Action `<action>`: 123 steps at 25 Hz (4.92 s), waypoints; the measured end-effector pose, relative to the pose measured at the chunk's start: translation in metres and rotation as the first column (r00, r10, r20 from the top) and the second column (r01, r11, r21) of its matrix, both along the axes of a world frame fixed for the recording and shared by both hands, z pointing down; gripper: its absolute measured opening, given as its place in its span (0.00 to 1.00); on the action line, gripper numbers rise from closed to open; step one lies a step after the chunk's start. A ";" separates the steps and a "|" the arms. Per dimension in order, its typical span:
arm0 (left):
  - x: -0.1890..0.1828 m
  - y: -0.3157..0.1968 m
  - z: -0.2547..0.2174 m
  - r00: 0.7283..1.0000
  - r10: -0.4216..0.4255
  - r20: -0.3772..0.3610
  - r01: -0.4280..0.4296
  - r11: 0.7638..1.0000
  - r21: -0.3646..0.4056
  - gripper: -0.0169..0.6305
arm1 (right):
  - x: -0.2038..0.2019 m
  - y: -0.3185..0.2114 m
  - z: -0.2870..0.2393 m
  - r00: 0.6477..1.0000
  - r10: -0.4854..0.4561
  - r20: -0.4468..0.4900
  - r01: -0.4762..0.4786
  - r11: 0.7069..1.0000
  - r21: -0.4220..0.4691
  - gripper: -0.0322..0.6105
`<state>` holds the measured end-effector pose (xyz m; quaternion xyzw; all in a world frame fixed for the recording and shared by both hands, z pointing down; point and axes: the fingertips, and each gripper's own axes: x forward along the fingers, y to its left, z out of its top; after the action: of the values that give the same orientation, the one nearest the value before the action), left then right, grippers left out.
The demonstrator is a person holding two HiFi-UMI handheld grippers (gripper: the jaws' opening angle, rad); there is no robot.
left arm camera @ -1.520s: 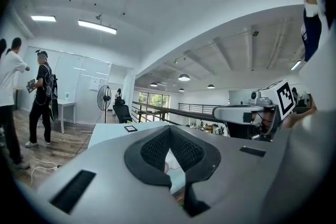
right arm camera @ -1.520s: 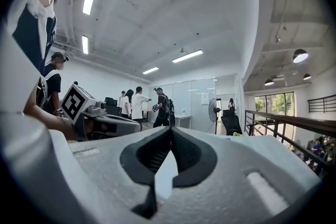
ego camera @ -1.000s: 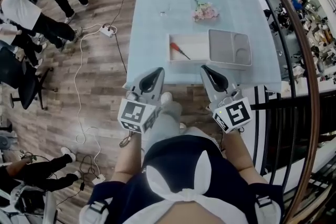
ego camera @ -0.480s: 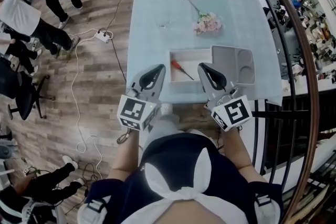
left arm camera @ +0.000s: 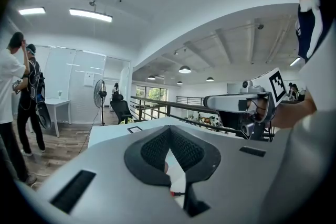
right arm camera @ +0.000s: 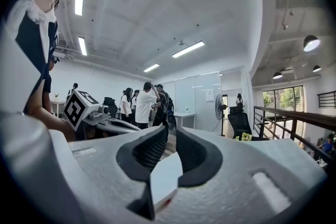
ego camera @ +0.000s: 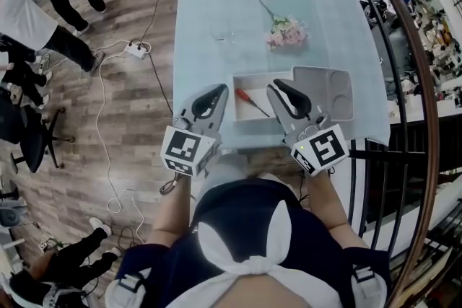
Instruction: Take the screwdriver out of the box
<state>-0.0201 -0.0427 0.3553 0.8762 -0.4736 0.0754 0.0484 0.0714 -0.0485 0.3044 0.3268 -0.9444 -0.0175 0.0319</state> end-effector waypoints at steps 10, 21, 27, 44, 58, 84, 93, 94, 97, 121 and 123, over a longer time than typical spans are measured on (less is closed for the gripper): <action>-0.009 -0.013 0.010 1.000 0.001 -0.015 -0.001 1.000 -0.005 0.05 | -0.016 -0.013 0.020 0.999 -0.028 -0.043 0.027 0.999 -0.021 0.24; -0.027 -0.044 0.020 0.999 0.046 -0.010 -0.046 0.999 -0.010 0.05 | -0.039 -0.043 0.043 0.996 -0.017 -0.087 0.012 0.999 -0.051 0.25; -0.036 -0.064 0.033 0.997 0.077 -0.011 -0.077 0.997 -0.027 0.05 | -0.051 -0.059 0.064 0.995 -0.013 -0.097 0.005 0.997 -0.082 0.25; -0.042 -0.076 0.073 0.994 0.111 -0.020 -0.113 0.988 -0.105 0.05 | -0.063 -0.063 0.135 0.982 -0.062 -0.181 0.018 0.972 -0.235 0.25; -0.027 -0.078 0.099 0.988 0.156 -0.010 -0.156 0.977 -0.148 0.05 | -0.059 -0.062 0.201 0.948 -0.144 -0.285 0.029 0.927 -0.374 0.25; -0.034 -0.086 0.121 0.987 0.161 -0.014 -0.160 0.966 -0.204 0.05 | -0.073 -0.060 0.327 0.783 -0.368 -0.501 0.002 0.808 -0.589 0.25; -0.038 -0.091 0.127 0.987 0.160 -0.017 -0.160 0.961 -0.224 0.05 | -0.068 -0.065 0.358 0.719 -0.404 -0.566 -0.049 0.782 -0.621 0.25; -0.038 -0.090 0.128 0.987 0.162 -0.018 -0.161 0.961 -0.226 0.05 | -0.068 -0.064 0.359 0.714 -0.407 -0.569 -0.053 0.780 -0.624 0.25; -0.036 -0.089 0.132 0.986 0.165 -0.017 -0.165 0.958 -0.234 0.05 | -0.069 -0.063 0.365 0.705 -0.411 -0.578 -0.062 0.777 -0.627 0.25; -0.029 -0.085 0.139 0.983 0.181 0.000 -0.176 0.952 -0.249 0.05 | -0.065 -0.064 0.373 0.669 -0.407 -0.622 -0.078 0.793 -0.604 0.20; -0.029 -0.084 0.140 0.983 0.182 0.001 -0.176 0.952 -0.249 0.05 | -0.065 -0.063 0.371 0.675 -0.408 -0.615 -0.076 0.790 -0.608 0.20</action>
<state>-0.0490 -0.1270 0.4952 0.9014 -0.3799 0.1488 0.1449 0.0063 -0.1118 0.6758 0.1739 -0.8379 0.1460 0.4963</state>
